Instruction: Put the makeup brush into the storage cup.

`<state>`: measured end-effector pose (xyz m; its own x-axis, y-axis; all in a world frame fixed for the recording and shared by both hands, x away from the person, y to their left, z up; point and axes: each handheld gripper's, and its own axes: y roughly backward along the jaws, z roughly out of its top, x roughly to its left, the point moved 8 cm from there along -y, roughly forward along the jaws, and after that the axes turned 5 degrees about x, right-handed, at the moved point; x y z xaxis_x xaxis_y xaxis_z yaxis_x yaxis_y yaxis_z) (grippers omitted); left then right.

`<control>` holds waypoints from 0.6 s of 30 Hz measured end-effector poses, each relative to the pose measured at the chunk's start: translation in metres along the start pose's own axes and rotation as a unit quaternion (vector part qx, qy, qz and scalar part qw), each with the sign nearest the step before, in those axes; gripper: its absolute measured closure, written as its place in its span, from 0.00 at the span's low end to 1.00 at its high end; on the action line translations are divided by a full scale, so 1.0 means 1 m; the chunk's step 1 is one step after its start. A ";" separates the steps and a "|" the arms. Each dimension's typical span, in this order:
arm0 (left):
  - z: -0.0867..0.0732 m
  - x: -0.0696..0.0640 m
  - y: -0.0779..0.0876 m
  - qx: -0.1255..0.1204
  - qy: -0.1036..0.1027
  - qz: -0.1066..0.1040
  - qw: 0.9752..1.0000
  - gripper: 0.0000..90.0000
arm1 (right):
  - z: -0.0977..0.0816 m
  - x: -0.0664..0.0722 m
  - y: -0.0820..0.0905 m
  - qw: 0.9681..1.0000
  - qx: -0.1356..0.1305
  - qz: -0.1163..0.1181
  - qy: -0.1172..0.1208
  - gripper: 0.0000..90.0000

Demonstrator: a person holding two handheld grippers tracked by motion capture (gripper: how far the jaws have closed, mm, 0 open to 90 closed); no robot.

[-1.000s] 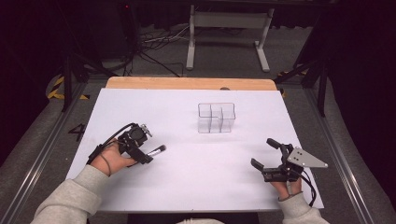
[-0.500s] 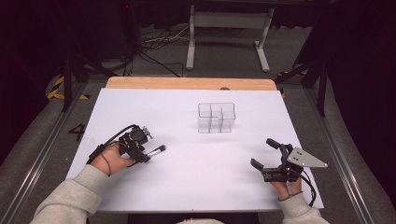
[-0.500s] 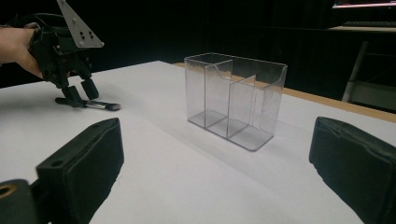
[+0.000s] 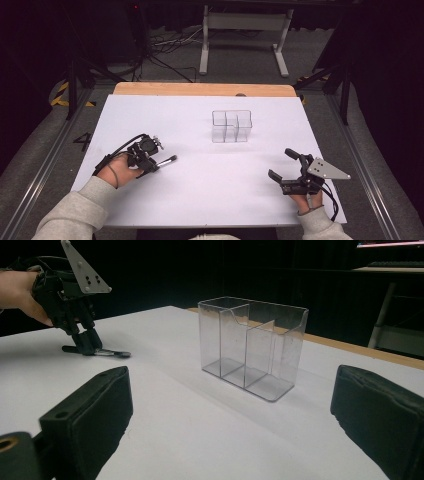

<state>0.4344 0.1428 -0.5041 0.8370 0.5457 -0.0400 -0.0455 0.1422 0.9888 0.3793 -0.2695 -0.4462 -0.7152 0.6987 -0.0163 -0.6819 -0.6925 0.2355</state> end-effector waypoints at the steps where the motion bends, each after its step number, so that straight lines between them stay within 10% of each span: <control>1: 0.000 -0.001 0.000 0.001 0.001 0.000 1.000 0.83 | 0.000 0.000 0.000 1.000 0.000 0.000 0.001 0.04; 18: 0.000 -0.002 0.000 0.005 -0.002 0.001 1.000 0.87 | 0.000 -0.001 0.000 1.000 -0.001 0.001 -0.001 0.04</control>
<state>0.4325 0.1420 -0.5039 0.8387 0.5433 -0.0367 -0.0425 0.1325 0.9903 0.3800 -0.2697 -0.4464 -0.7156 0.6984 -0.0137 -0.6813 -0.6935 0.2344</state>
